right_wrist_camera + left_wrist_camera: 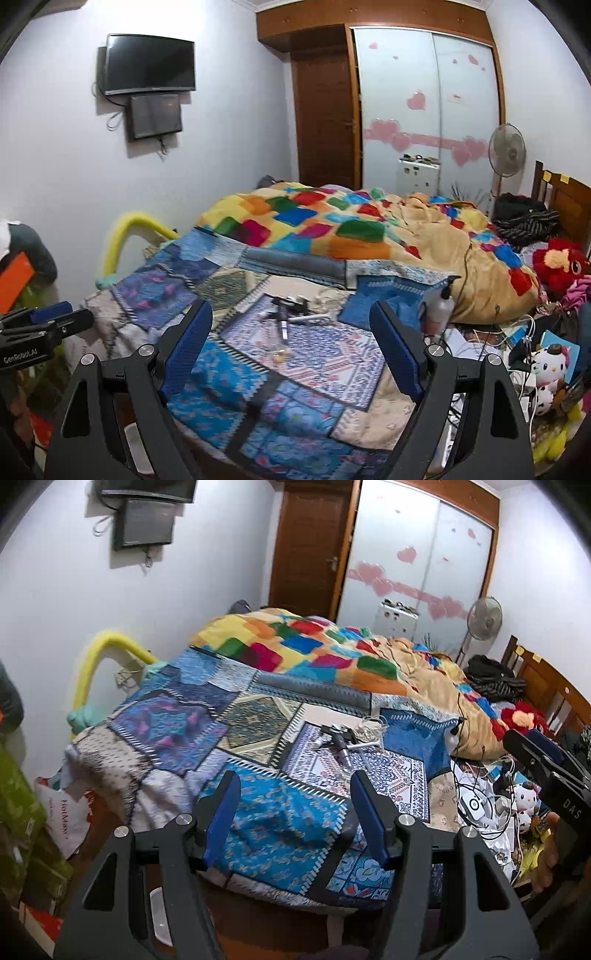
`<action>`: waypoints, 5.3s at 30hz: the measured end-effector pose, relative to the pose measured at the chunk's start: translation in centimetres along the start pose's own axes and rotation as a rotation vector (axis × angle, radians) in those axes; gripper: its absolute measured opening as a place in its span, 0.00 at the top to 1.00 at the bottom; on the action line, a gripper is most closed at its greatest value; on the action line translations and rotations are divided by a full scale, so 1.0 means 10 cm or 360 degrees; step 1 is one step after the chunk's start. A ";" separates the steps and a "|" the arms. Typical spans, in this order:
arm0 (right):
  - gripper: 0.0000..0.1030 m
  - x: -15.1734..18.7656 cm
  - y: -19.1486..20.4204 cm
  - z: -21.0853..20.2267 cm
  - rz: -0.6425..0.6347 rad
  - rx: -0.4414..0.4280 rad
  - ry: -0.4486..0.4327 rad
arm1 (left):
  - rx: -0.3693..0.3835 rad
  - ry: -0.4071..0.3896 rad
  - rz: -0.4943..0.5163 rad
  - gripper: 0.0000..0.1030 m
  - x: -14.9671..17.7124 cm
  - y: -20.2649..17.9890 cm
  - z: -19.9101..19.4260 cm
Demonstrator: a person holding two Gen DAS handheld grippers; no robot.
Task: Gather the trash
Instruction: 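Move both open tools back over the bed items, then grasp the purple spray bottle with the right tool while the left grasps the clear wrapper, then carry the bottle and wrapper in both tools over the white bin, then open the right tool over the bin while the left tool releases the wrapper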
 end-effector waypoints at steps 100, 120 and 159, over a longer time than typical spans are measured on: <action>0.77 -0.25 0.58 0.44 0.0029 -0.0433 0.0302 | 0.0178 -0.0103 -0.0019 0.89 -0.32 -0.18 0.10; 0.77 0.24 1.91 -0.20 -0.0192 -0.0704 0.0332 | -0.0107 -0.0127 -0.0127 0.89 0.45 1.13 -0.96; 0.77 2.40 3.54 1.45 -0.0366 -0.0852 0.1358 | -0.0214 0.0912 -0.0603 0.89 2.75 2.97 0.71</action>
Point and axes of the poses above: each gripper's, at about its wrist camera, not at the fingertips, and z roughly the way its jaws point, y to its left, x to its underside, the point moved 6 cm from there along z, roughly the way its jaws point, and after that the axes turned 8 degrees about -x, right-handed, at the moved point
